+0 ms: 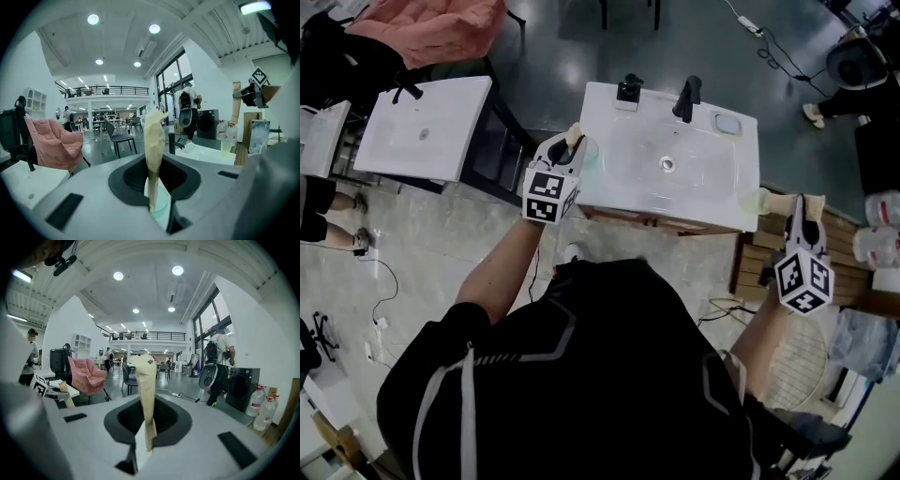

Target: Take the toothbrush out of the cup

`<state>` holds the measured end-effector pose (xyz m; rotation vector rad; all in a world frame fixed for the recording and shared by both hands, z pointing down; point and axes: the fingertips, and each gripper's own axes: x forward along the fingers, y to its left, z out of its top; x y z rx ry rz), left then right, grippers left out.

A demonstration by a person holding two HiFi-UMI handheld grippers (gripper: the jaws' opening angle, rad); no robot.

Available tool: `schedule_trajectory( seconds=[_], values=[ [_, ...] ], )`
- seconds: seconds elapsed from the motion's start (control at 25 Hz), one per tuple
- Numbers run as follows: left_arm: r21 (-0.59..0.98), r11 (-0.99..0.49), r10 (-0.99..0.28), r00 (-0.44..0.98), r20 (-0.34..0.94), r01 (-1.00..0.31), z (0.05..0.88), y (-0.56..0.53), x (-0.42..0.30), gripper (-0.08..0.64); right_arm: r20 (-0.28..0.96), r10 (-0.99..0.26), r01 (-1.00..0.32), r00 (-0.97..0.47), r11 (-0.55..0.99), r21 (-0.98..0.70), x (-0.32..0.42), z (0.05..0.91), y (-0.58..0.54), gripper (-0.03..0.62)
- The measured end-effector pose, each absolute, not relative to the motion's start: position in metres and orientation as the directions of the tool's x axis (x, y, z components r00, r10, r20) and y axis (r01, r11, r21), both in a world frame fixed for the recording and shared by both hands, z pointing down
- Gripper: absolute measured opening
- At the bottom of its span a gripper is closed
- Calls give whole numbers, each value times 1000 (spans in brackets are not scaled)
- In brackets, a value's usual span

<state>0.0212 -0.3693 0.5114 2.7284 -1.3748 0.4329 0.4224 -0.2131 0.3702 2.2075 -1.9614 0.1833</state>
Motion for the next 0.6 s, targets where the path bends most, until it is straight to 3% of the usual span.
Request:
schedule_trajectory(
  seconds=[0.6],
  values=[
    [9,-514,-850,511,130,-858,401,-343,-6,32,166,-986,-999,5,1,40,413,356,-252,23]
  ],
)
